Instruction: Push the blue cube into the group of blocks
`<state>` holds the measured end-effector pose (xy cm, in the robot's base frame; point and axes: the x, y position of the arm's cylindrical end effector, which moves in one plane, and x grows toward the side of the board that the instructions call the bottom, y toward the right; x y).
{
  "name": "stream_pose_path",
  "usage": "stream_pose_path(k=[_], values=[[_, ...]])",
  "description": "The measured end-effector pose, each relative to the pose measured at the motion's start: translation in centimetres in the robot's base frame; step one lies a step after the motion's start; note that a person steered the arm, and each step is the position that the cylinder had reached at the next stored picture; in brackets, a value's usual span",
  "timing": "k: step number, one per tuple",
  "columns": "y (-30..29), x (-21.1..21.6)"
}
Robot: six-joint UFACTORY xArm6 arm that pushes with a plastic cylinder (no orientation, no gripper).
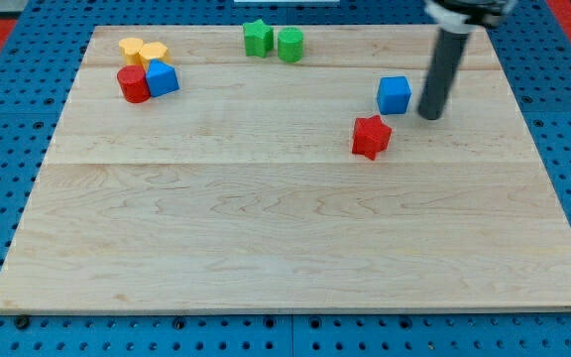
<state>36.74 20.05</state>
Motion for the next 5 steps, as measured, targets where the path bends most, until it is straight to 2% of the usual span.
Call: stream_pose_path(k=[1,2,3,4,5], values=[[0.7,-1.4],[-6.2,-4.5],[-17.1,-6.9],[-15.6,-6.8],[-7.3,-5.1]])
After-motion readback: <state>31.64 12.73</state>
